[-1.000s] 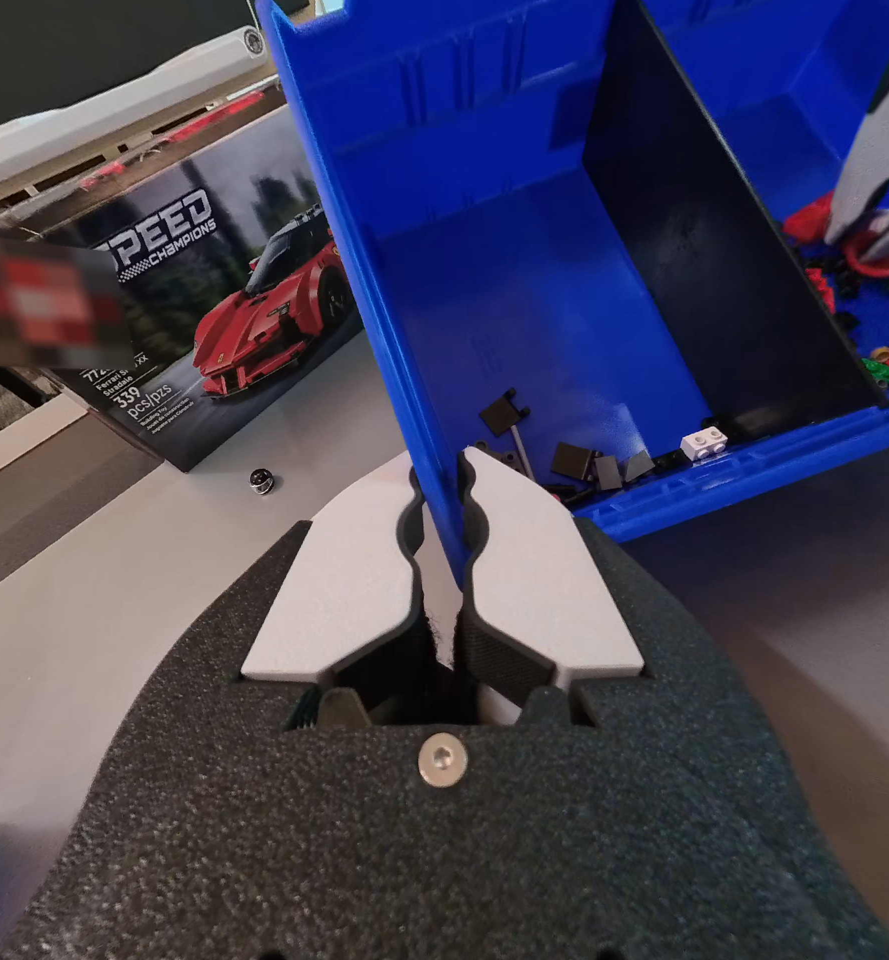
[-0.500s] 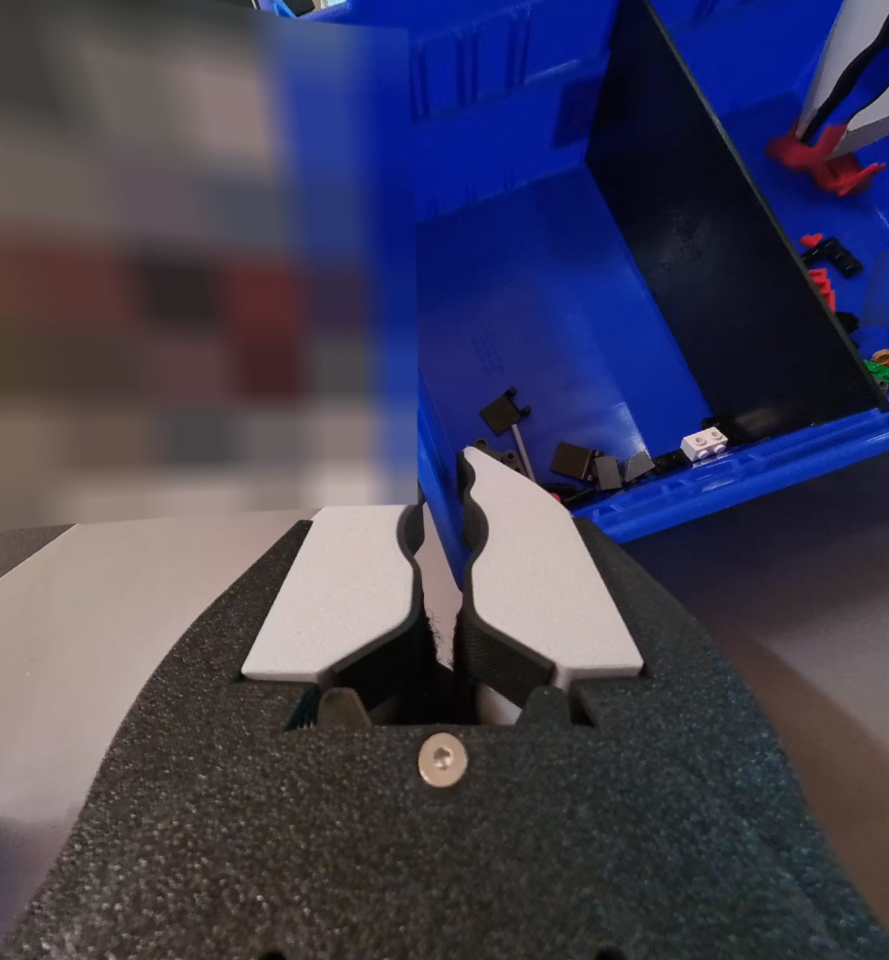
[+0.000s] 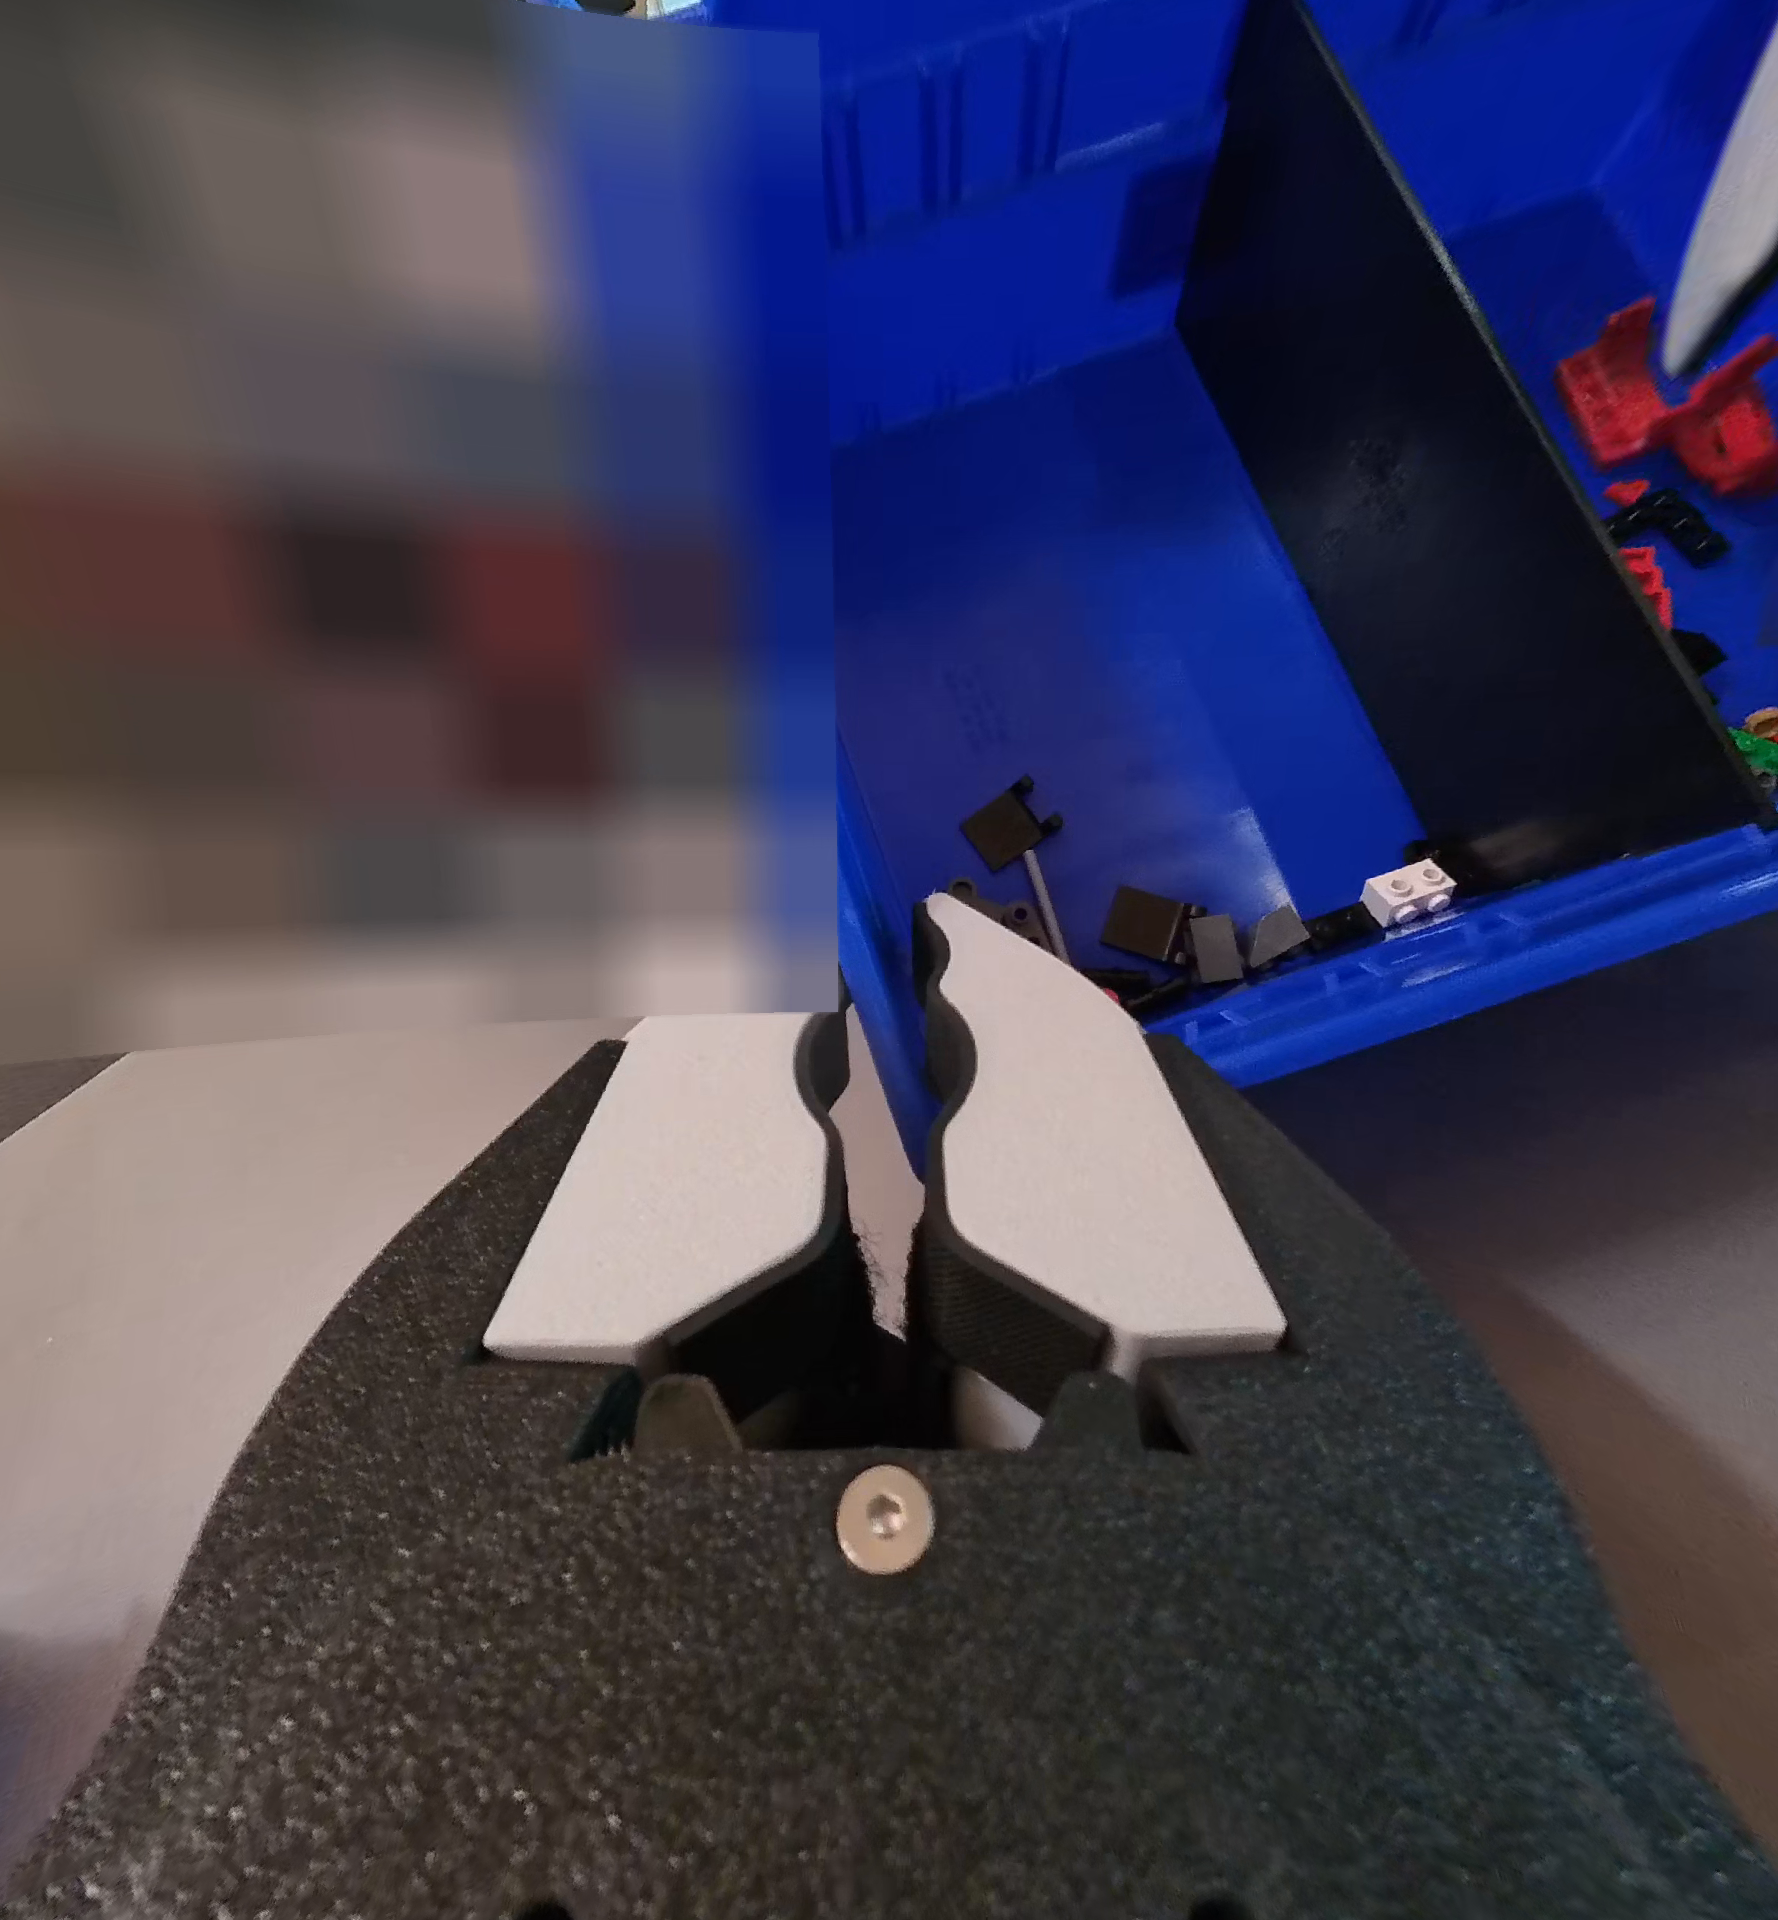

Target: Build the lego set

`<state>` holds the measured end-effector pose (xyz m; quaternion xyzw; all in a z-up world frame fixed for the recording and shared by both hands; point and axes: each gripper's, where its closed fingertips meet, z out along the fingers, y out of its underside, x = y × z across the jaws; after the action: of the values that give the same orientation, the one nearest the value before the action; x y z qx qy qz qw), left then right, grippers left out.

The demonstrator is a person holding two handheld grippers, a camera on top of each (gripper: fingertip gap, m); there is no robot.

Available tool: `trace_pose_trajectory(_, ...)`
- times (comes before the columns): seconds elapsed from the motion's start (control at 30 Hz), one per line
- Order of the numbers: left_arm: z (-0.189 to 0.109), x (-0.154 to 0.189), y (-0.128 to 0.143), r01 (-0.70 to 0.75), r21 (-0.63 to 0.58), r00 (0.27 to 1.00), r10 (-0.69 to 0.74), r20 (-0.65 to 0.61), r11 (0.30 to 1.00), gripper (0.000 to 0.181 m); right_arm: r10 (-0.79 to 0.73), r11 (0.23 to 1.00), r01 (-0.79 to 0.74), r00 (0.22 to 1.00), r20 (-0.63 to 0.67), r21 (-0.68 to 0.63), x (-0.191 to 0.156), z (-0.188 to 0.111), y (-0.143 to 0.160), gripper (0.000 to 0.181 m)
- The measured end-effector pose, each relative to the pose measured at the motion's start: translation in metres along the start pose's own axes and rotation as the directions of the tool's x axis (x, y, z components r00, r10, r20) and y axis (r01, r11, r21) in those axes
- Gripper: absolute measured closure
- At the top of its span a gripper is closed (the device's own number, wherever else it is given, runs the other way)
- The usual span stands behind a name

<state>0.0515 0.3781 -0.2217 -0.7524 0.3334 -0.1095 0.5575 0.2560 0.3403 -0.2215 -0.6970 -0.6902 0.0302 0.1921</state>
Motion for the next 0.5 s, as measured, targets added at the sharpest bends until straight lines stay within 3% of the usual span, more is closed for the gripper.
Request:
trace_pose_trajectory(0.07,0.0,0.0,0.0,-0.001,0.001,1.0,0.001,-0.001,1.0,0.172,-0.004,0.999,0.0,0.996,0.094,0.039,-0.018,0.011,-0.014,0.155)
trace_pose_trajectory(0.13,0.0,0.0,0.0,-0.001,0.0,1.0,0.001,-0.002,1.0,0.172,-0.025,0.999,0.03,0.994,0.108,-0.045,-0.025,0.026,-0.008,0.148)
trace_pose_trajectory(0.23,0.0,0.0,0.0,0.003,0.0,1.0,-0.003,-0.004,1.0,0.172,-0.083,0.991,0.091,0.993,0.085,-0.096,-0.026,0.043,-0.006,0.145)
trace_pose_trajectory(0.4,0.001,0.0,-0.001,0.011,0.002,1.0,-0.011,-0.008,1.0,0.172,-0.185,0.964,0.17,0.981,-0.057,-0.203,-0.001,0.042,0.007,0.164)
trace_pose_trajectory(0.5,0.001,0.0,-0.001,0.018,0.009,1.0,-0.018,-0.01,1.0,0.172,-0.123,0.965,0.1,0.989,-0.08,-0.243,0.011,0.035,0.021,0.16)
